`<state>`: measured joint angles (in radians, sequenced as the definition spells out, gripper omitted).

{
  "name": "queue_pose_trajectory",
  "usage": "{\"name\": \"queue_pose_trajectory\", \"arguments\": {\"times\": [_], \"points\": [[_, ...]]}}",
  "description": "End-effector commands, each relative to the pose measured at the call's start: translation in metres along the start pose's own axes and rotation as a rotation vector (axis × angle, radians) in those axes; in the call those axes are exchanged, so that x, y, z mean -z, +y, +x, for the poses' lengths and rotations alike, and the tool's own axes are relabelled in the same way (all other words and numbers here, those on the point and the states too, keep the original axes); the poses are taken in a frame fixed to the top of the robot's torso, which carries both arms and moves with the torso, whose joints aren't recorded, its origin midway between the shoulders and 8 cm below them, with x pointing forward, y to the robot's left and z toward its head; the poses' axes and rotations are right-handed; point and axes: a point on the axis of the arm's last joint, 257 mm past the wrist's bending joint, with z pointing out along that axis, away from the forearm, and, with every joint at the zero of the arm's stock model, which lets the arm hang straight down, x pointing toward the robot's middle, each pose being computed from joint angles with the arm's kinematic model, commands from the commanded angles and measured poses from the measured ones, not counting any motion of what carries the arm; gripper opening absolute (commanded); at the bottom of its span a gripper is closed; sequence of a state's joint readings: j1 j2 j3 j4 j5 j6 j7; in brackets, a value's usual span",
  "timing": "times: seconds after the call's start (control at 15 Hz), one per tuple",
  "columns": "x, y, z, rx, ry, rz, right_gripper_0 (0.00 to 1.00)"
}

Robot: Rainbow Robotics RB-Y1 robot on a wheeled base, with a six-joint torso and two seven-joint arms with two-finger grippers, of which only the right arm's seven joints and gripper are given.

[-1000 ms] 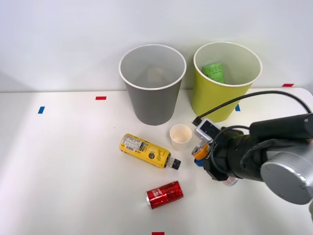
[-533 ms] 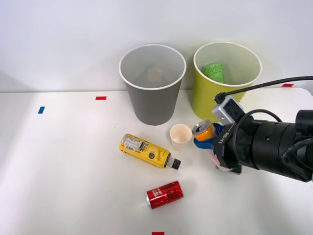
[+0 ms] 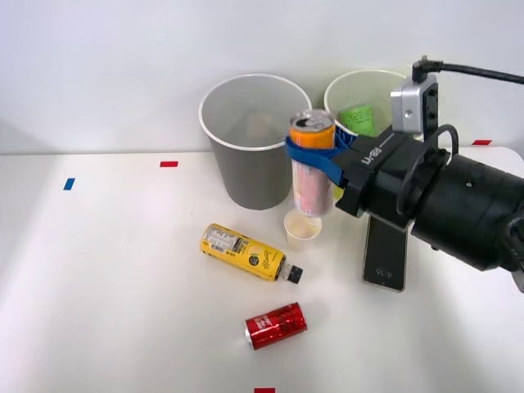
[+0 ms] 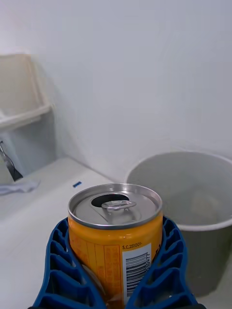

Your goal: Put cans in the gray bin, plastic bottles in the light green bin

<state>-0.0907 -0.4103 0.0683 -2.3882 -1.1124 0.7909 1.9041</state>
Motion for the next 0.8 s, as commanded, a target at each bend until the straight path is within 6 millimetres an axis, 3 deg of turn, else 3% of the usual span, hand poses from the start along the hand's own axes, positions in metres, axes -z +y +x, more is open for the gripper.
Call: {"name": "queue_pose_trajectory", "arguments": {"times": [0.07, 0.4, 0.67, 0.8], "points": [[-0.031, -0.002, -0.031, -0.043, -0.129, -0.015, 0.00], [-0.087, -0.025, -0.062, -0.058, -0.197, 0.005, 0.00], [-0.145, -0.045, -0.066, -0.039, -0.205, 0.062, 0.00], [-0.162, -0.055, -0.064, -0.023, -0.176, 0.071, 0.00]]}}
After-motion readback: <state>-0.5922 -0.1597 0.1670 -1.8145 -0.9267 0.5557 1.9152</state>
